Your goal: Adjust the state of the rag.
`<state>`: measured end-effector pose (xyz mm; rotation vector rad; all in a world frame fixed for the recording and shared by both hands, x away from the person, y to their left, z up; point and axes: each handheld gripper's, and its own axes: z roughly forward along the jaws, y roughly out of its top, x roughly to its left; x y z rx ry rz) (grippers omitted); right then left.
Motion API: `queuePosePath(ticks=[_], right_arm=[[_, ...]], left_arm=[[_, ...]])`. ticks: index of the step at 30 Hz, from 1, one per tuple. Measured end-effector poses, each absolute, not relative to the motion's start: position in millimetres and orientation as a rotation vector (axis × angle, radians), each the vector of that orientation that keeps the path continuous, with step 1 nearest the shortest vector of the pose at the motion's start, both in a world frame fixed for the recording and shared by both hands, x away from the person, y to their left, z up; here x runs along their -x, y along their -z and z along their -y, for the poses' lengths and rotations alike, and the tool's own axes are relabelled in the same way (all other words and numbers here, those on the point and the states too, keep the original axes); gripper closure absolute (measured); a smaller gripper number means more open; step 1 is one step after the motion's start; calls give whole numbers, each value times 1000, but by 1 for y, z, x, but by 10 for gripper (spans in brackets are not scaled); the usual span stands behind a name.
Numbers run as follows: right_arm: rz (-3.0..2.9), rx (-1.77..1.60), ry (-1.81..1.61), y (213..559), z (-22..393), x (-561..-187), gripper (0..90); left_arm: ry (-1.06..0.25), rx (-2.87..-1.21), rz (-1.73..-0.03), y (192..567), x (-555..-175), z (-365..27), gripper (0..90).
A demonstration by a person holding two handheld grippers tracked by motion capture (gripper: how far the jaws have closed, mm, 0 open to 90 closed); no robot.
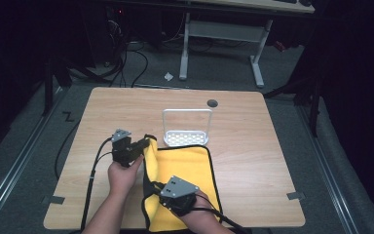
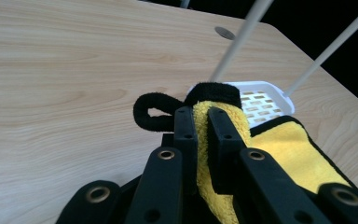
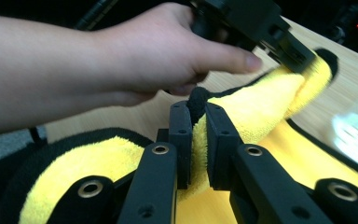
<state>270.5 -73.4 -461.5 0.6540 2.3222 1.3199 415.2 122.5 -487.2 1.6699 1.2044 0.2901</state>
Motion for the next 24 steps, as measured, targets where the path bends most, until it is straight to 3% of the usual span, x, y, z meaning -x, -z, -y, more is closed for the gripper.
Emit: queuePosePath(ticks=[10,24], right_arm=[[-2290,-791,-1253,476,134,-266,829],[-2297,-876,-1159,492,171,-264,824]], left_arm=[[-275,-1710,-1212,491,-420,-72,830],[-278,-1772,-1252,494,-427,-28,819]])
